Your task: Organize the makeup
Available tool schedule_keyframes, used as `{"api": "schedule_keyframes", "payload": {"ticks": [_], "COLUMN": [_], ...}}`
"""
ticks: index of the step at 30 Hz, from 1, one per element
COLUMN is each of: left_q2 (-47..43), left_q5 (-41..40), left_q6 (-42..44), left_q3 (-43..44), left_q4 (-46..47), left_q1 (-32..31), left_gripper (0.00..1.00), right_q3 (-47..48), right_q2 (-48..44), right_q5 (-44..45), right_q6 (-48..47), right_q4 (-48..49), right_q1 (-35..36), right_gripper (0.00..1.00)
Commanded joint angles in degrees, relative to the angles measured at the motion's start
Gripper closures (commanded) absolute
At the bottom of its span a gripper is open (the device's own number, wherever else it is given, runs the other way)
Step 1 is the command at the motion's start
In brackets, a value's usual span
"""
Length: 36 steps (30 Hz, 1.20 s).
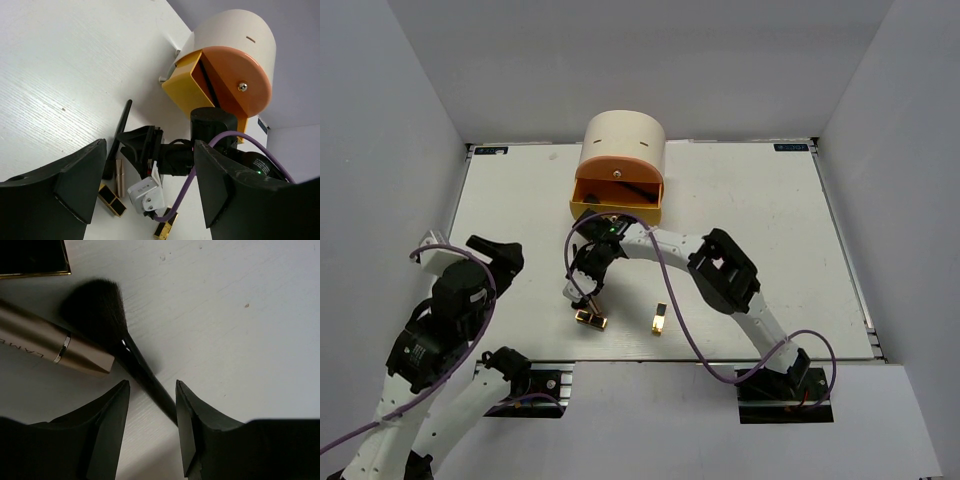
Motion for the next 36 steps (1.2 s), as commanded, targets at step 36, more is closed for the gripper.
{"api": "schedule_keyframes", "payload": {"ticks": [36], "left_q2": [1.6], "left_q5": [12.8], "left_q6": [1.5], "left_q3": [-10.5], "left_q4": [5.1], "left_q1": [-0.8], "left_gripper": [0.34], "right_q3": [-6.8], "right_q2": [-8.0], "right_q5": [2.6], "right_q6": [10.5], "right_q4": [10.7], "right_q1": [0.4], "right_gripper": [0.54]}}
